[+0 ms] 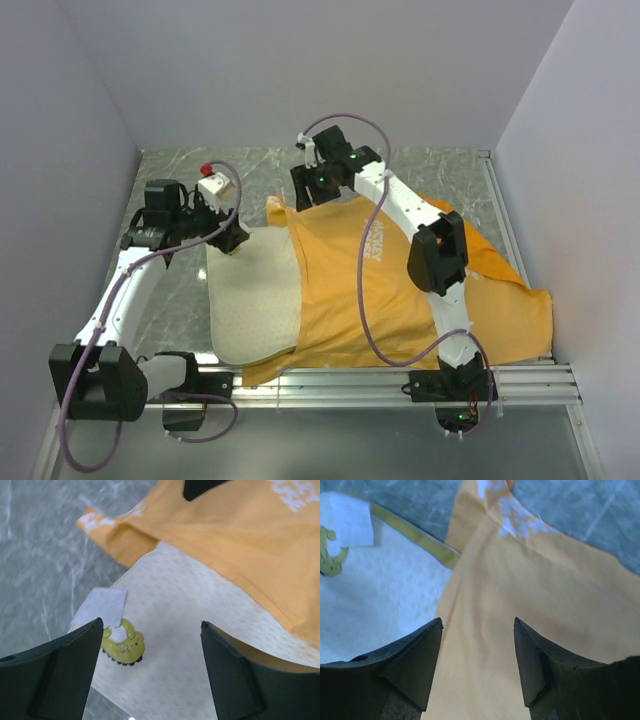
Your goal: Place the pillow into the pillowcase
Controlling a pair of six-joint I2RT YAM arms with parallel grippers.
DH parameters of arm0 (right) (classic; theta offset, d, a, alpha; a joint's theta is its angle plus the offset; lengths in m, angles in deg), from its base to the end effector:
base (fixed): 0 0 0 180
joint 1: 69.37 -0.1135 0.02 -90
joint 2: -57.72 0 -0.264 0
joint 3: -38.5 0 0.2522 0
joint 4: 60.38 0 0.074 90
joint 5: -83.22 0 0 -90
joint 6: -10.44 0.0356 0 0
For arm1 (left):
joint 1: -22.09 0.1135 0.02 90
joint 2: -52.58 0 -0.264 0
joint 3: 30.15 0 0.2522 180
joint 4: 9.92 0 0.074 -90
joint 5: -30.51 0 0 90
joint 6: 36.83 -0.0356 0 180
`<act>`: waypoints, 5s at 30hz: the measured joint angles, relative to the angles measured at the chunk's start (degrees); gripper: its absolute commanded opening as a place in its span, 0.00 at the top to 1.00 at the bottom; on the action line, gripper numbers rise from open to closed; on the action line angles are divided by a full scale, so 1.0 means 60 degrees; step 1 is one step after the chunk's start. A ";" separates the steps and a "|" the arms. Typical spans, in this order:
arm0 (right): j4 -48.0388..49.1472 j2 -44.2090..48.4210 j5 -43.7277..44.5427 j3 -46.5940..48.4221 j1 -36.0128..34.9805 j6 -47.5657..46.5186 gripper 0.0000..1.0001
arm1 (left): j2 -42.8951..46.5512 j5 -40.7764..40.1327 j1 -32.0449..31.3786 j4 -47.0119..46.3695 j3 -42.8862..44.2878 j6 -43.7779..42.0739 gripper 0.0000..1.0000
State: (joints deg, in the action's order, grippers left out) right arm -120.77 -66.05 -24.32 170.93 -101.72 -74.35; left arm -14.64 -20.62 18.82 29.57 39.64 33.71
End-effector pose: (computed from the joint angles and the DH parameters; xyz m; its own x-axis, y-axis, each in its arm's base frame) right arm 0.4022 0.2675 0.2862 -0.7212 -0.3543 -0.5953 -0.6049 0.7409 0.2919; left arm 0.2494 -0.0366 0.3071 -0.3838 0.2817 -0.8794 0.7140 0.6945 -0.0891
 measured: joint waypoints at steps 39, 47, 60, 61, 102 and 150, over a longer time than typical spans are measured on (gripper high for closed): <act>0.1592 -0.0670 0.0058 0.1388 -0.1832 0.1195 1.00 | -0.3996 0.2288 0.0765 -0.1410 -0.0251 0.2889 1.00; 0.1512 0.0270 0.0914 0.1402 -0.2743 0.1723 1.00 | -0.3177 0.4280 0.0306 -0.5450 -0.1898 0.6124 0.99; 0.2590 -0.0444 0.0794 0.0987 -0.1945 0.2404 0.19 | -0.4696 0.4546 0.1759 0.0127 0.0878 0.2393 0.99; 0.2565 -0.0528 0.0605 0.0907 -0.1945 0.2280 0.15 | -0.5180 0.4189 0.1898 0.0543 0.1333 0.1985 0.99; -0.0645 0.3483 -0.0382 -0.3104 0.2550 -0.1872 0.22 | -0.5625 0.0816 0.2692 0.2422 0.2535 -0.0463 0.52; 0.0678 0.2011 0.5701 -0.1253 0.5464 -0.4164 0.23 | -0.5297 0.1089 0.2692 0.1519 0.1439 -0.0353 0.79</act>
State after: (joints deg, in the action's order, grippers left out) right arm -116.71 -53.98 9.88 163.41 -68.94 -99.33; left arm -46.42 -14.08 34.98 38.69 48.27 31.59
